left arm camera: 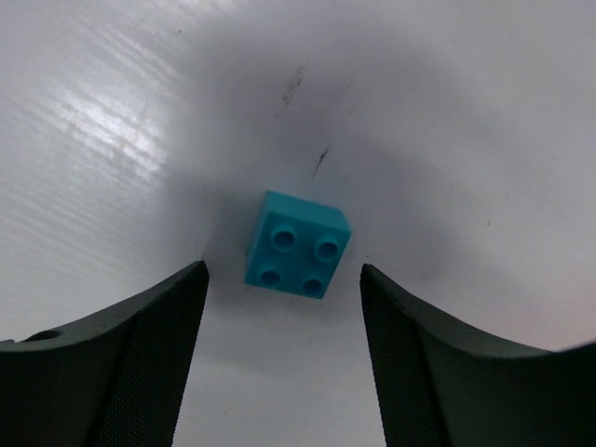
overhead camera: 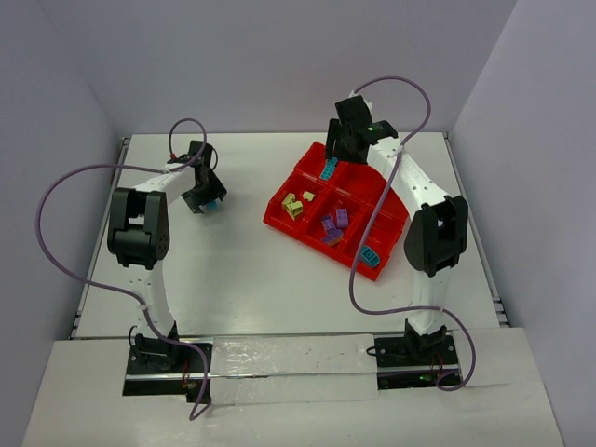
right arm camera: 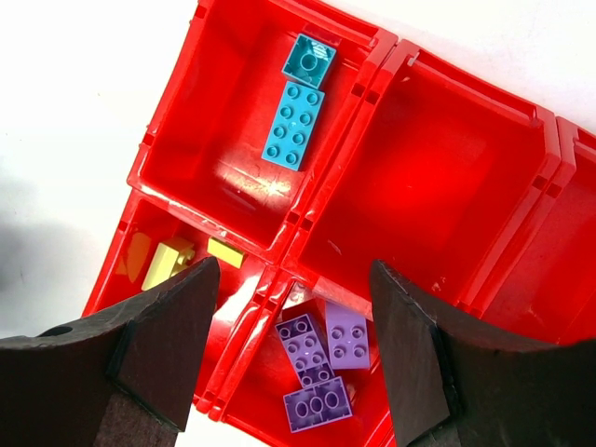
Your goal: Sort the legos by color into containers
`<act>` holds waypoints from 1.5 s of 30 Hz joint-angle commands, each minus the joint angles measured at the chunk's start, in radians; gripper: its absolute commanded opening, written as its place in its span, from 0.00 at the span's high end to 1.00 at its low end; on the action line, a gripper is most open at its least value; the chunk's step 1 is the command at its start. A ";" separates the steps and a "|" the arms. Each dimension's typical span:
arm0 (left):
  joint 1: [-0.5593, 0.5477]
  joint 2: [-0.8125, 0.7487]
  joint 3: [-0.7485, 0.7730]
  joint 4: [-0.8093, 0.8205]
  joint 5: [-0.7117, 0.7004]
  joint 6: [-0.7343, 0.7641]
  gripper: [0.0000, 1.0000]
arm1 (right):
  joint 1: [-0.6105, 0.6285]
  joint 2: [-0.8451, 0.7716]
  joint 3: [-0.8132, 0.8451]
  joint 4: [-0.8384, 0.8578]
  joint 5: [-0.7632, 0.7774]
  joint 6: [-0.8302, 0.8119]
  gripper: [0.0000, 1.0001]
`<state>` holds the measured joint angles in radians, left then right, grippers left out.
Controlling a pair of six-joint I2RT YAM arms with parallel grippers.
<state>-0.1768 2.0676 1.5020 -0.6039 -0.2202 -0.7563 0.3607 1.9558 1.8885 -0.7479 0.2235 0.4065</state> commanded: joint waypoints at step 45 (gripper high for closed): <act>-0.356 0.003 0.553 0.001 0.433 0.204 1.00 | -0.011 -0.372 -0.317 0.079 0.125 0.049 0.27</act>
<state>-0.5171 2.0042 1.9076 -0.6135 0.1228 -0.5305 0.3592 1.7114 1.6169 -0.7182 0.2710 0.4306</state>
